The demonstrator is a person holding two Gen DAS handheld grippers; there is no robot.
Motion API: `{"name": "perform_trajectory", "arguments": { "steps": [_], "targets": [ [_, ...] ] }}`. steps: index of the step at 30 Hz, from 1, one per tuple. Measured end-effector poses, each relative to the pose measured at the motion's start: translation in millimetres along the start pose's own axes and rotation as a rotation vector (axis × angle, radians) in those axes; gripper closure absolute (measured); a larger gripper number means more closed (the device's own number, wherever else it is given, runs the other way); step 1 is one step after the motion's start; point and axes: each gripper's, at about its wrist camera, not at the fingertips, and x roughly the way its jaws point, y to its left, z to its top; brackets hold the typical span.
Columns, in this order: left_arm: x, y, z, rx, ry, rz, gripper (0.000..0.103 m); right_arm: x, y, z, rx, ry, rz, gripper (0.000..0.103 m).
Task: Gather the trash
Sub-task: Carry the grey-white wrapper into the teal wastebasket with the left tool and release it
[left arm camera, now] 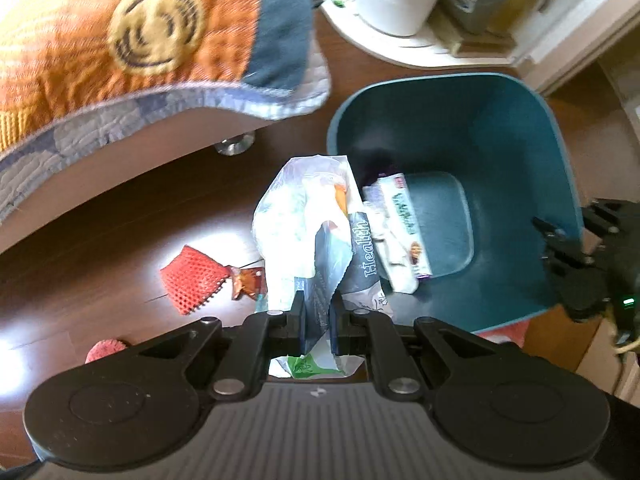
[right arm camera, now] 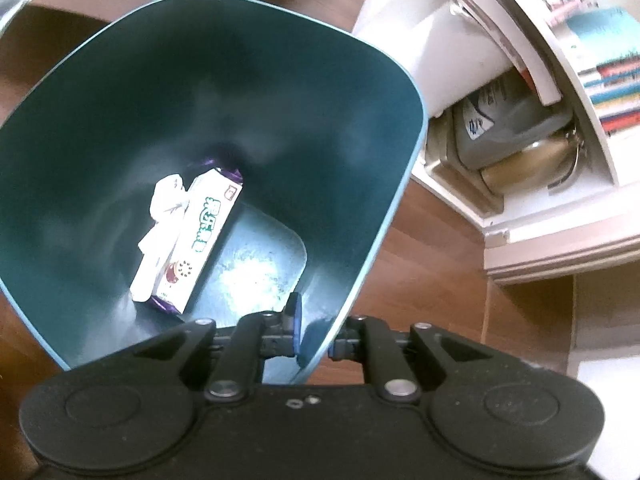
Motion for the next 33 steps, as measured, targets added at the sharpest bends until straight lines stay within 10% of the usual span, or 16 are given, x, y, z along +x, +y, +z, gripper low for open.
{"name": "perform_trajectory", "arguments": {
  "steps": [33],
  "targets": [
    [56.6,-72.7,1.4,0.226,0.035,0.004,0.090,4.0,9.2,9.9,-0.096,-0.047,-0.033,0.093]
  ]
}}
